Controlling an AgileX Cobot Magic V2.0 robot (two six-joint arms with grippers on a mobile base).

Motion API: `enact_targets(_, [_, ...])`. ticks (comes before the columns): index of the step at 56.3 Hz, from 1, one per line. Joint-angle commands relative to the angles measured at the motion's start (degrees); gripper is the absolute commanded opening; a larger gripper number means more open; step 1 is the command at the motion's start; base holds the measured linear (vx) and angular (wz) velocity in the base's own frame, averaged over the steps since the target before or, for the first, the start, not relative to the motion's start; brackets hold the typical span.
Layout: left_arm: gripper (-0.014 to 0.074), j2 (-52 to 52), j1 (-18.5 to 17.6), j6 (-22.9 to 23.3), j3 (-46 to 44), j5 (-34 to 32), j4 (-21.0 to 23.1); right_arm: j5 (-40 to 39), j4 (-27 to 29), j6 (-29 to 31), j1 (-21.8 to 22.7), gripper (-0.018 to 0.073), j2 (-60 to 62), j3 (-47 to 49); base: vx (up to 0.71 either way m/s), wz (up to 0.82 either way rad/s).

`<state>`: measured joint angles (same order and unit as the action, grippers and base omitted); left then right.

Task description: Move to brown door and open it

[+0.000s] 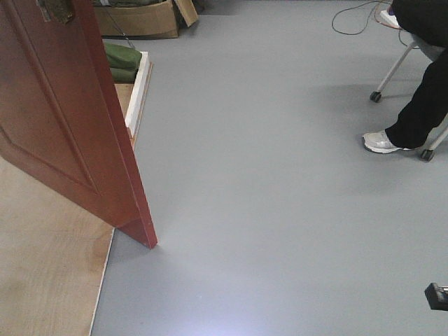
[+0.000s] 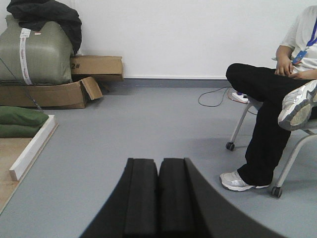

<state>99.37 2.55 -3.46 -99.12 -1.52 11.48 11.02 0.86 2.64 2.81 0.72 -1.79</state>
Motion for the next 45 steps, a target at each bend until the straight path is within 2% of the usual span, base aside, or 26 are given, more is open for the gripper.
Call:
enact_targets(1, [-0.0006,-2.59,-0.11,0.1,-2.27,-4.59,0.08,-4.88,-0.29,0.31,0.29,0.0,0.65,-0.27,0.02,0.0])
enact_targets(45, [-0.0006,-2.59,-0.11,0.1,-2.27,-4.6,0.08,-4.88,-0.29,0.31,0.29,0.0,0.65,-0.27,0.04,0.0])
